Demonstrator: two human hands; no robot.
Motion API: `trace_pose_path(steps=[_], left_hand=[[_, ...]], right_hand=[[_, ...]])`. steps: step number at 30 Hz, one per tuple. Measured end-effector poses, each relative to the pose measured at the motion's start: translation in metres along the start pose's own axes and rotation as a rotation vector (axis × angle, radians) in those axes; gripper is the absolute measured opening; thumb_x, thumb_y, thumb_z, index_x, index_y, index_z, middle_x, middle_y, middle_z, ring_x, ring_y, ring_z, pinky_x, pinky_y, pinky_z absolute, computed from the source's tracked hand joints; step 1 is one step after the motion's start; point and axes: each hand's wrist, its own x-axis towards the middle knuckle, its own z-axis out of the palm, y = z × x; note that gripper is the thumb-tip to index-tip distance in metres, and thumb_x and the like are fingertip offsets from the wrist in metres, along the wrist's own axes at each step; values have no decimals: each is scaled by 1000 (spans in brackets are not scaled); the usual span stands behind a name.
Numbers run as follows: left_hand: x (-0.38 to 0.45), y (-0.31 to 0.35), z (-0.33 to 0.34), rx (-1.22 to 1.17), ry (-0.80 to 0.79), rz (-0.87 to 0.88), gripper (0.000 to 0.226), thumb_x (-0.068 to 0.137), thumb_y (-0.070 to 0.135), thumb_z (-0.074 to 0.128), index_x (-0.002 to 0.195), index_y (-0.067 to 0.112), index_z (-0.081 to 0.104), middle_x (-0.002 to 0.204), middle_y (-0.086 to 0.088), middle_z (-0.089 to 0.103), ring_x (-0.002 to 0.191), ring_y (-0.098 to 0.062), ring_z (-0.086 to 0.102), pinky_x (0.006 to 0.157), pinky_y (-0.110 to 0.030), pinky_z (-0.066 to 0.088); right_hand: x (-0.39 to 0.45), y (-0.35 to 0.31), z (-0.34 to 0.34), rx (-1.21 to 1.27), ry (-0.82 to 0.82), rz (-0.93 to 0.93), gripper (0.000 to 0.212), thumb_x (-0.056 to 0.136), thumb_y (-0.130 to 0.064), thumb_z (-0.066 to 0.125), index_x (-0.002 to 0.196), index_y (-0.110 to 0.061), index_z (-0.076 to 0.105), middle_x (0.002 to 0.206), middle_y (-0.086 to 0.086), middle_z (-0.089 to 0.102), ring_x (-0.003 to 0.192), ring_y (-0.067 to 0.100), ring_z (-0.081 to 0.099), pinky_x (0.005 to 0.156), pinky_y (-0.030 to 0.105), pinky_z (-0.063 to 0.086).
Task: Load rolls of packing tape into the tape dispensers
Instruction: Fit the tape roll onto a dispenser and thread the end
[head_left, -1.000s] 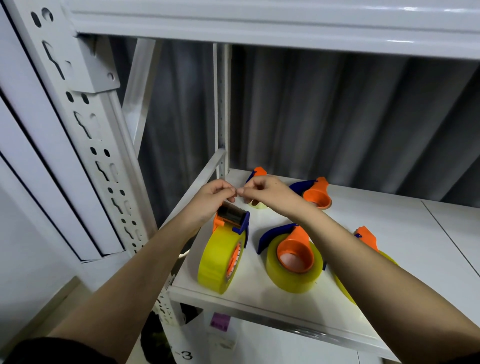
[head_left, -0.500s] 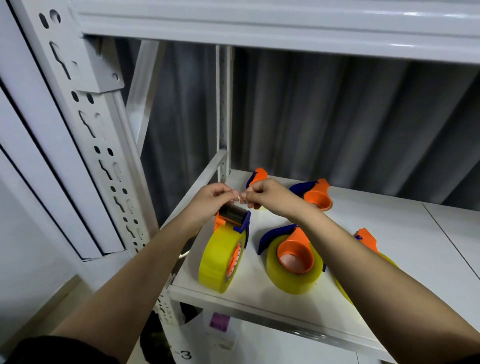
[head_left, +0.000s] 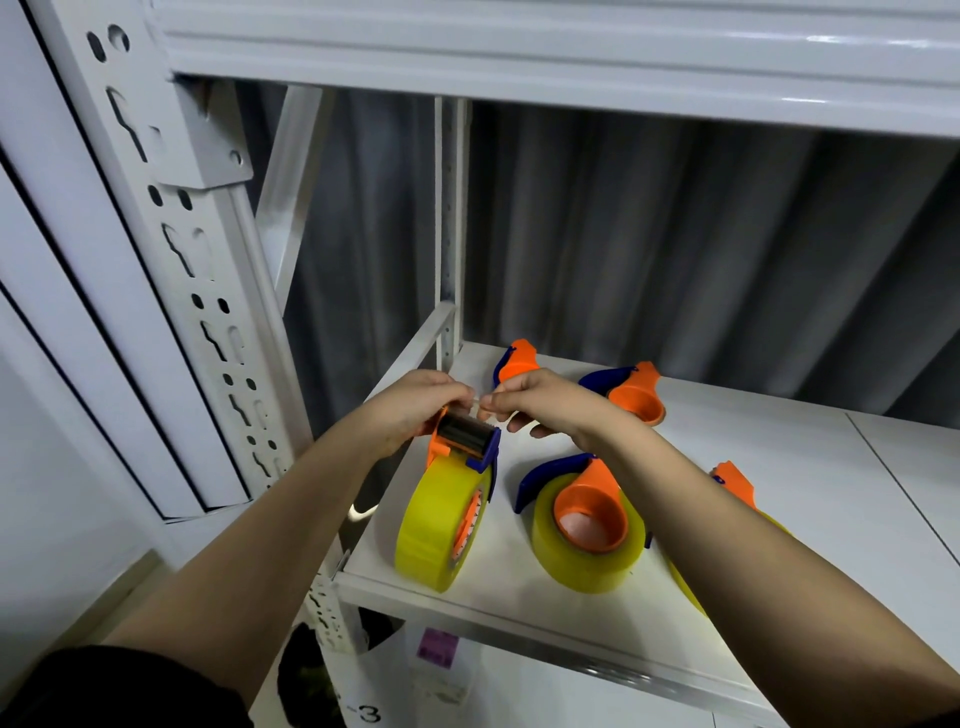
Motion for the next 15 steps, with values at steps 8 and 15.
trace_pose_path(steps=[8, 15], left_hand=[[3, 6, -3, -3, -39, -46, 10, 90, 16, 59, 91, 6, 59, 88, -11, 60, 85, -19, 63, 77, -27, 53], [4, 6, -1, 127, -32, -88, 13, 91, 20, 57, 96, 9, 59, 85, -8, 61, 78, -15, 62, 67, -23, 50]], right_hand=[[6, 12, 1, 204, -28, 95, 11, 92, -29, 63, 84, -22, 67, 67, -8, 60, 59, 3, 52, 55, 16, 40], [12, 24, 9, 485, -132, 205, 12, 93, -23, 59, 82, -21, 61, 62, -7, 55, 59, 6, 50, 60, 20, 38]])
